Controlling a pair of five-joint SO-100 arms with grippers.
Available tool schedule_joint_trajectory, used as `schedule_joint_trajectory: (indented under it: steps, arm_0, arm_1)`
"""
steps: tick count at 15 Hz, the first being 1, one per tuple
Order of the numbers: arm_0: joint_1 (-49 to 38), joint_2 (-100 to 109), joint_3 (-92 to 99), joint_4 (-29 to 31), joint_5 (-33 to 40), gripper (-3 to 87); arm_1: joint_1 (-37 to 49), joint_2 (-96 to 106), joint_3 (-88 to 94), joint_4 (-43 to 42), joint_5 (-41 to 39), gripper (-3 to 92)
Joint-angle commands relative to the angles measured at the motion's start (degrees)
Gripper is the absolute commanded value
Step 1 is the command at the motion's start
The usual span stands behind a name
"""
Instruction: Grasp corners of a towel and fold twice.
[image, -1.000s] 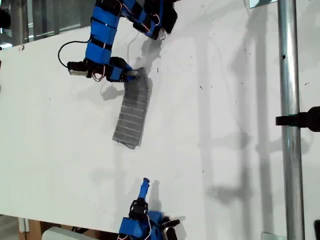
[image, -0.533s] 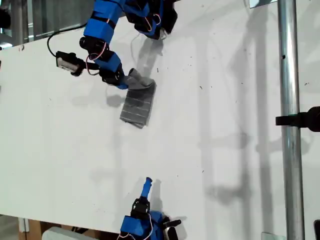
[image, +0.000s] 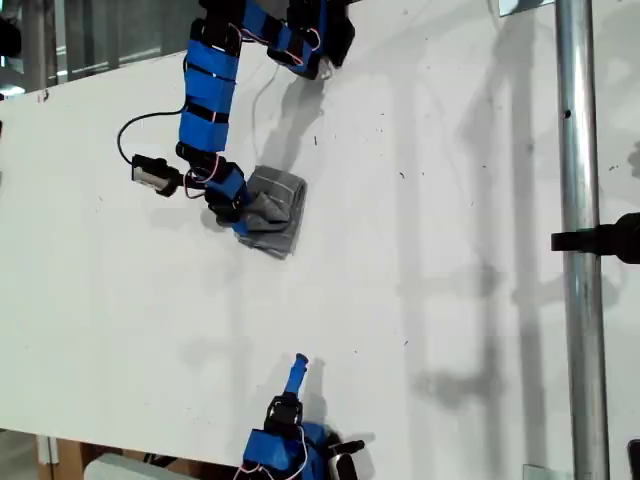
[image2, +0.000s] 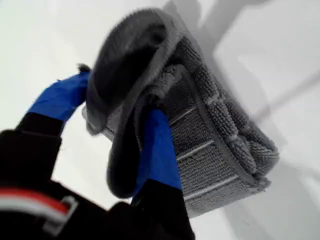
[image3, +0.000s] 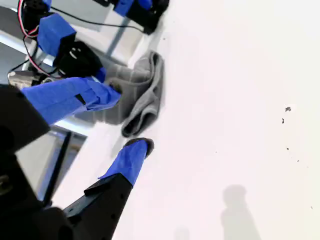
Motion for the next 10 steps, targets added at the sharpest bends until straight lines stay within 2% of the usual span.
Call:
schedule_joint_trajectory:
  steps: [1, 4, 6, 7, 9, 10]
  arm_0:
    - [0.7, 0.4, 0.0, -1.4, -0.8, 17.0]
    - [0.4, 0.4, 2.0, -2.5, -0.8, 16.9]
    - [0.2, 0.5, 5.6, -5.1, -1.5, 15.3]
    - [0.1, 0.5, 8.3, -6.4, -1.9, 14.1]
    - [-0.1, 0.5, 13.0, -8.7, -0.7, 9.7]
    - [-0.1, 0.5, 12.9, -7.7, -0.9, 9.2]
  arm_1:
    - [2.0, 3.3, -10.1, 8.8, 0.2, 19.1]
    - [4.8, 20.2, -5.9, 11.0, -4.6, 13.7]
    - [4.7, 38.9, 9.9, 16.3, -4.1, 7.2]
    - [2.6, 54.0, 22.9, 16.5, -1.6, 0.1]
    - [-3.8, 90.5, 50.4, 20.2, 11.5, -0.3]
    - [-7.3, 105.0, 59.9, 26.8, 17.1, -0.3]
